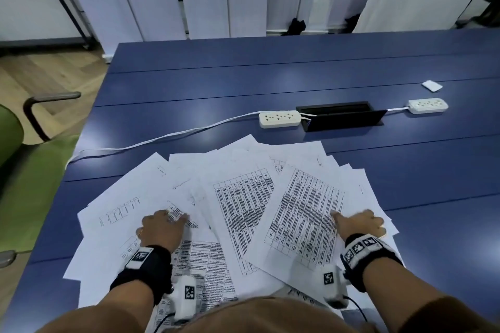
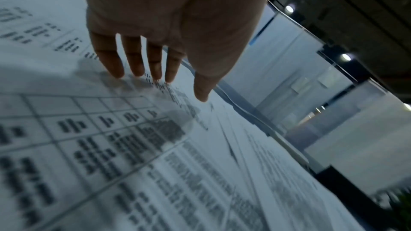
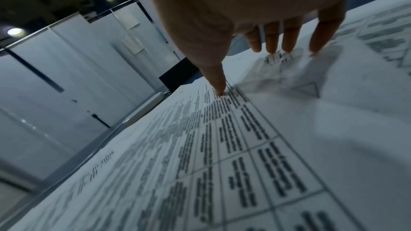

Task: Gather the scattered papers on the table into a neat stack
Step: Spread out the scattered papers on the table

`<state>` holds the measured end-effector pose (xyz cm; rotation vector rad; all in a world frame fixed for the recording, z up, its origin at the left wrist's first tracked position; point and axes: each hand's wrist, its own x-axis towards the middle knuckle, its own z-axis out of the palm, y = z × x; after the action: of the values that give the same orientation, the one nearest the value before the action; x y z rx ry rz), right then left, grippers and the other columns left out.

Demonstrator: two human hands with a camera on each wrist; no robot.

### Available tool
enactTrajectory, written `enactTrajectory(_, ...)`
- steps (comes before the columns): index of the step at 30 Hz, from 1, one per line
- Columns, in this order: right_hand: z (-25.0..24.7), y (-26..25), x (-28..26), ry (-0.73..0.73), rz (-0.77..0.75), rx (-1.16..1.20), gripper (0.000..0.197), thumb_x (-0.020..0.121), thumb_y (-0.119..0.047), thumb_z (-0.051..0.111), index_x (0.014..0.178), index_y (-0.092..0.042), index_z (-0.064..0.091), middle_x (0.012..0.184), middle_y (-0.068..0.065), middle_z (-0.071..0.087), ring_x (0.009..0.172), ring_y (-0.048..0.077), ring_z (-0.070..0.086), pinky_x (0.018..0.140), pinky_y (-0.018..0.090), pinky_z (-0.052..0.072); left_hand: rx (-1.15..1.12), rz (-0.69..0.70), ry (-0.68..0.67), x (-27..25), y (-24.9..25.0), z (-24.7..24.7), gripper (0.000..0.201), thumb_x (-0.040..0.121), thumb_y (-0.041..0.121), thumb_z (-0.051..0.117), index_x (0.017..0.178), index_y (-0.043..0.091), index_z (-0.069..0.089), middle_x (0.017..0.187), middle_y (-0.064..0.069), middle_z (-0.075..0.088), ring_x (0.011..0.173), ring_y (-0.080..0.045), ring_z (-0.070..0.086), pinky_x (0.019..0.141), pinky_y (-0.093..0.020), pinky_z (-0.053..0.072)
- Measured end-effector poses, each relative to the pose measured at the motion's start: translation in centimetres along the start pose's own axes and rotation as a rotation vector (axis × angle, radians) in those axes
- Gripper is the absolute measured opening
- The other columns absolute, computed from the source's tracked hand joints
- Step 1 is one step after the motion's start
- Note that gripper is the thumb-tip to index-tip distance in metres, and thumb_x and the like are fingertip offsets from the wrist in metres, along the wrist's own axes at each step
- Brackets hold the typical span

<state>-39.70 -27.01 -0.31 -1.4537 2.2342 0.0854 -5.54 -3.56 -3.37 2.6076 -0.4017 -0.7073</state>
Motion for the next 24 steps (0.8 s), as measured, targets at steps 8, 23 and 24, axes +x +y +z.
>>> enactTrajectory(8,2.7,-2.1,-2.6,-0.204,-0.596,-0.053,0.077,0.073,-0.053,0.073,0.14,-0.039,0.04,0.146,0.003,0.03,0.131,0.031,0.027,0.103,0.047,0.037,-0.248,0.317,-0.547,-3.7,5.4,1.8,0.059,0.083,0.05,0.068,0.119,0.007,0.05,0.103,-0.024,0.065,0.086,-0.032,0.065,0.079,-0.04,0.053)
enactTrajectory(23,2.1,0.9,-0.7,-0.266,-0.436,-0.179,0.099,0.075,-0.084,0.036,0.153,-0.032,0.005,0.161,0.008,-0.012,0.146,0.043,-0.008,0.113,0.066,0.007,-0.355,0.284,-0.456,-4.9,10.0,6.6,0.115,0.066,0.057,0.08,0.15,0.008,0.018,0.15,-0.005,0.037,0.134,-0.028,0.043,0.107,-0.046,0.042)
enactTrajectory(24,2.0,1.0,-0.7,-0.291,-0.493,-0.202,0.097,0.074,-0.085,0.036,0.152,-0.036,0.006,0.162,0.004,-0.011,0.146,0.043,-0.008,0.112,0.066,0.007,-0.346,0.297,-0.466,-5.4,10.9,7.1,0.119,0.062,0.06,0.08,0.151,0.009,0.019,0.152,-0.005,0.037,0.135,-0.027,0.042,0.109,-0.044,0.039)
